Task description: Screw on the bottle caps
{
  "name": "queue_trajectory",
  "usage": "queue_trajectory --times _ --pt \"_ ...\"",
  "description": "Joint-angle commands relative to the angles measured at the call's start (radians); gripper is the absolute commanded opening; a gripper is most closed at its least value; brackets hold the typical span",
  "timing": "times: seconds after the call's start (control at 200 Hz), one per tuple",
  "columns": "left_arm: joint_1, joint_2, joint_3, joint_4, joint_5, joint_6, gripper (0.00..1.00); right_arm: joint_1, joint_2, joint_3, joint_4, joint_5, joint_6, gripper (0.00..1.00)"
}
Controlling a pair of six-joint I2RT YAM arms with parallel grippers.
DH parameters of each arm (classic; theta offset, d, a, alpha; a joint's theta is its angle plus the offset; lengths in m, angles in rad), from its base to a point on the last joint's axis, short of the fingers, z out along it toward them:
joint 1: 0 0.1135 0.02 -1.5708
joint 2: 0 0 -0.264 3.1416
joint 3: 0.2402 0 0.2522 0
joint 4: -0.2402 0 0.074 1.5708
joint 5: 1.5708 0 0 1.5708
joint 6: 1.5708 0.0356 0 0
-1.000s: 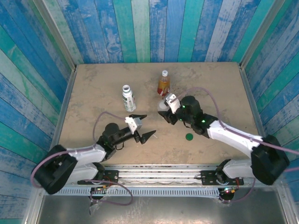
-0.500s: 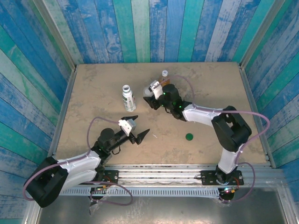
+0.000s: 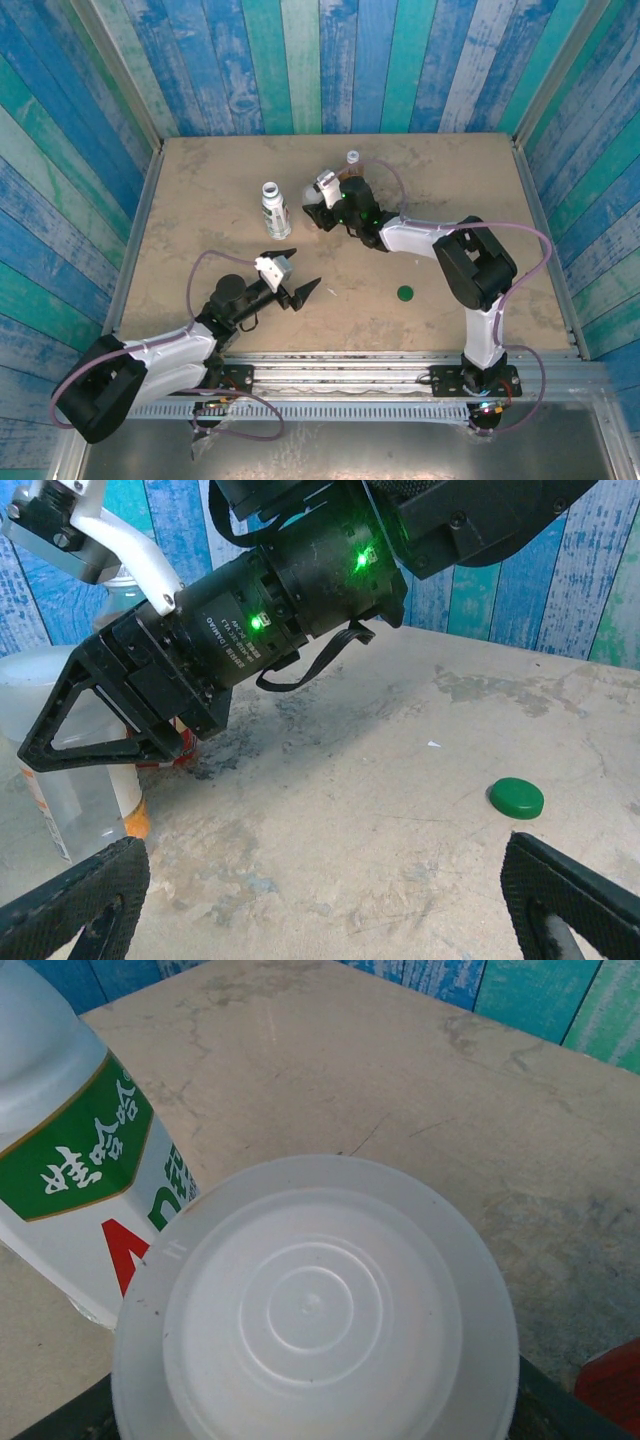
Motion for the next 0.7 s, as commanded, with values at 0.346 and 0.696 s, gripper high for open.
queue_trajectory --times 0.346,0.696 --pt "0.004 -0.018 0.01 -0.024 -0.064 0.006 0.94 -0.006 -0.012 0.03 -0.018 -0.029 0.001 0.69" --pt "0.039 -0.001 0.054 -0.041 -0.244 -0.022 0.94 -0.009 -0.181 -0.059 -0.018 0.001 -0.021 0.83"
